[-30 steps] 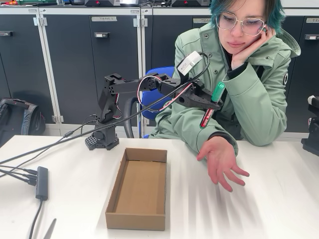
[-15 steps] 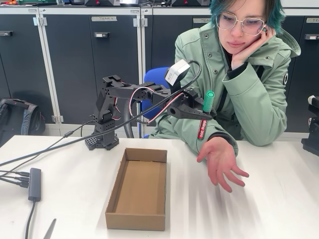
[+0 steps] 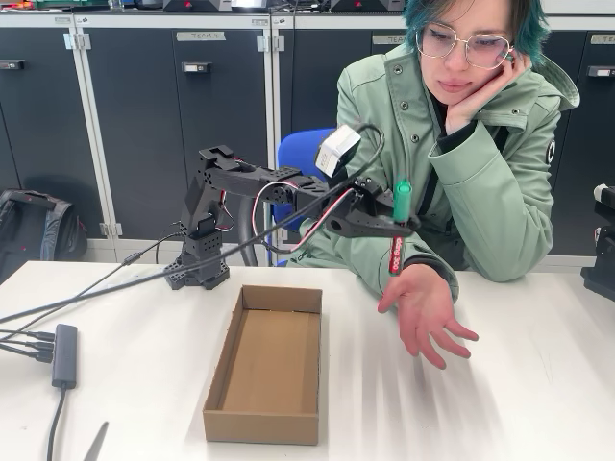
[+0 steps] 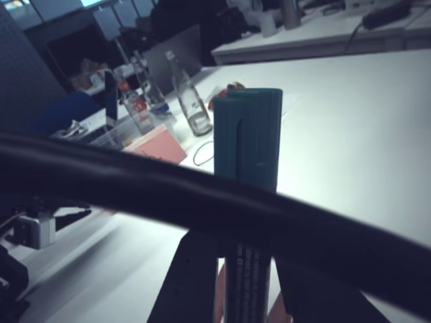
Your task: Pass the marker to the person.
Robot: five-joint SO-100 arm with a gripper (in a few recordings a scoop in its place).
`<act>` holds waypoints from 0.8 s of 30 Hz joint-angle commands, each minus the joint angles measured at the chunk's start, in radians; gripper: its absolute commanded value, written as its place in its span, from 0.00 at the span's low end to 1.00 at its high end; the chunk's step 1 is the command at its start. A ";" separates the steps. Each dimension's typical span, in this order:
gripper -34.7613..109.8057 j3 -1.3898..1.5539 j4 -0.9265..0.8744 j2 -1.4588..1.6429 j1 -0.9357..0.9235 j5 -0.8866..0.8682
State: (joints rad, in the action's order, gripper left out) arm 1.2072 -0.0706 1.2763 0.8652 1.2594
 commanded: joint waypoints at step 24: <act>0.21 -0.221 0.098 -0.172 -0.074 -0.468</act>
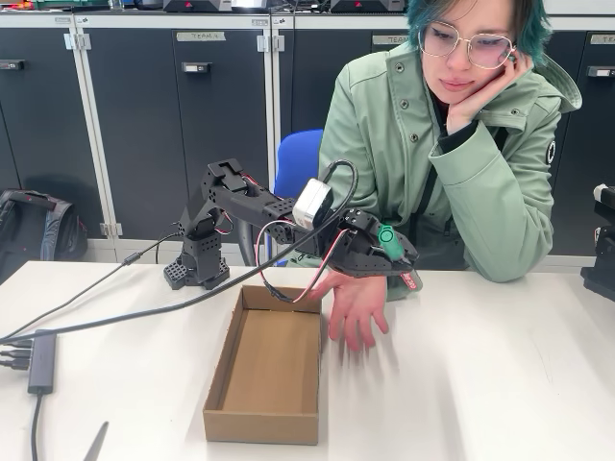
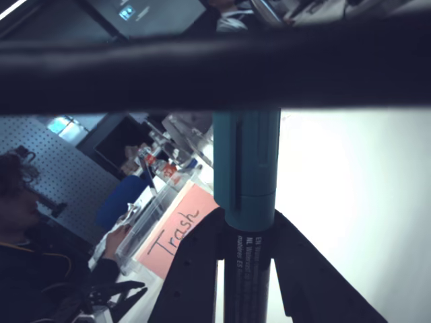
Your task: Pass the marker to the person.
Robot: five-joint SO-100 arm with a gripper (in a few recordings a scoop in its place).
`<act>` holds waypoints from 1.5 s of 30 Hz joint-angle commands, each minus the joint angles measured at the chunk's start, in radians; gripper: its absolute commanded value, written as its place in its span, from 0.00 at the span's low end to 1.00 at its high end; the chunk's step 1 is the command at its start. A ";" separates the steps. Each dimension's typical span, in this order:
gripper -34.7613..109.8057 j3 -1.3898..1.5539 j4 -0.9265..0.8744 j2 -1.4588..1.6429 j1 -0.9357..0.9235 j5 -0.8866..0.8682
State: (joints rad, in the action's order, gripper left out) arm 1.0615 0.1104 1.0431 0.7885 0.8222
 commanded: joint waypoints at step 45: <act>0.21 0.276 -0.904 0.439 0.341 0.028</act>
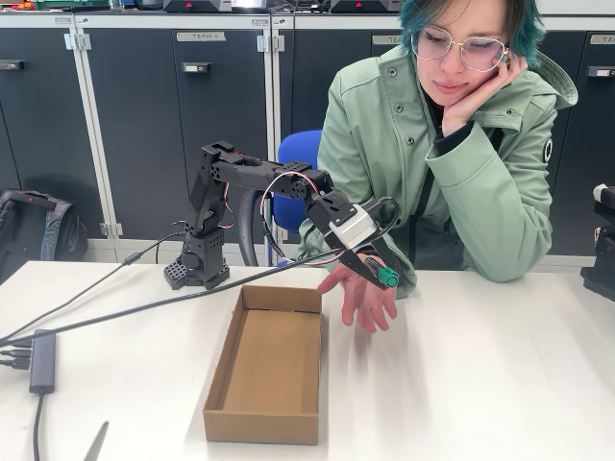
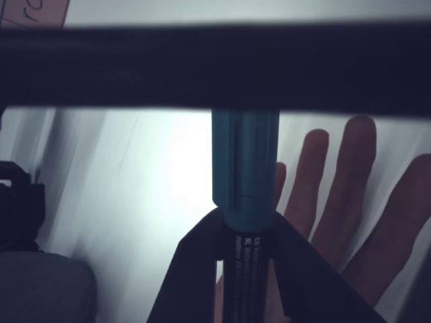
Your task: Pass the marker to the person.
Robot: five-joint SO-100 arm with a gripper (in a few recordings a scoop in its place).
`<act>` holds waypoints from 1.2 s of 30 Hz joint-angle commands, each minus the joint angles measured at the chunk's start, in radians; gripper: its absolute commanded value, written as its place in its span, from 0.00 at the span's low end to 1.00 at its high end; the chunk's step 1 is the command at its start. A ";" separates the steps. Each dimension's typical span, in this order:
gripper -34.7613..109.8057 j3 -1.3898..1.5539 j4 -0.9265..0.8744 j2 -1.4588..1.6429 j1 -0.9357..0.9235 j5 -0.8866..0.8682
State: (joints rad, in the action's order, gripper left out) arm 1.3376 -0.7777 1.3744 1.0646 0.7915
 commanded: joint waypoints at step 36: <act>0.54 0.018 -0.005 0.095 0.028 0.225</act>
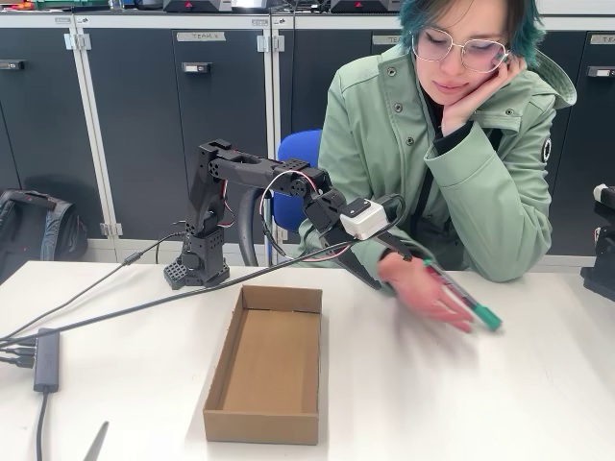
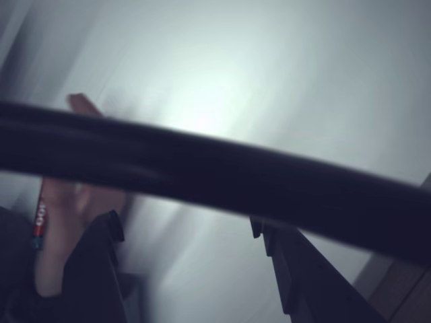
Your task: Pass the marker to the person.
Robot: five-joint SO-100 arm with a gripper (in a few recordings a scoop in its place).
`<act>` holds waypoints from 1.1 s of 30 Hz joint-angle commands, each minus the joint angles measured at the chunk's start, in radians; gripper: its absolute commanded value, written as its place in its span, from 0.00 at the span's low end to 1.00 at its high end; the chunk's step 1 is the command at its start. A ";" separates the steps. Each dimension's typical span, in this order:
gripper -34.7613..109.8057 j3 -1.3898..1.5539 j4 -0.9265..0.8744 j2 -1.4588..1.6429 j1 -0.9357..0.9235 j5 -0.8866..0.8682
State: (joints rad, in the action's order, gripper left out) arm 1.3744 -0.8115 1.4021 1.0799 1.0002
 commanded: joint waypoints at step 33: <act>0.54 -0.025 0.017 0.181 0.006 0.021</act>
State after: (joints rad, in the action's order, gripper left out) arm 1.3760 -0.7854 1.4926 1.0799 1.0002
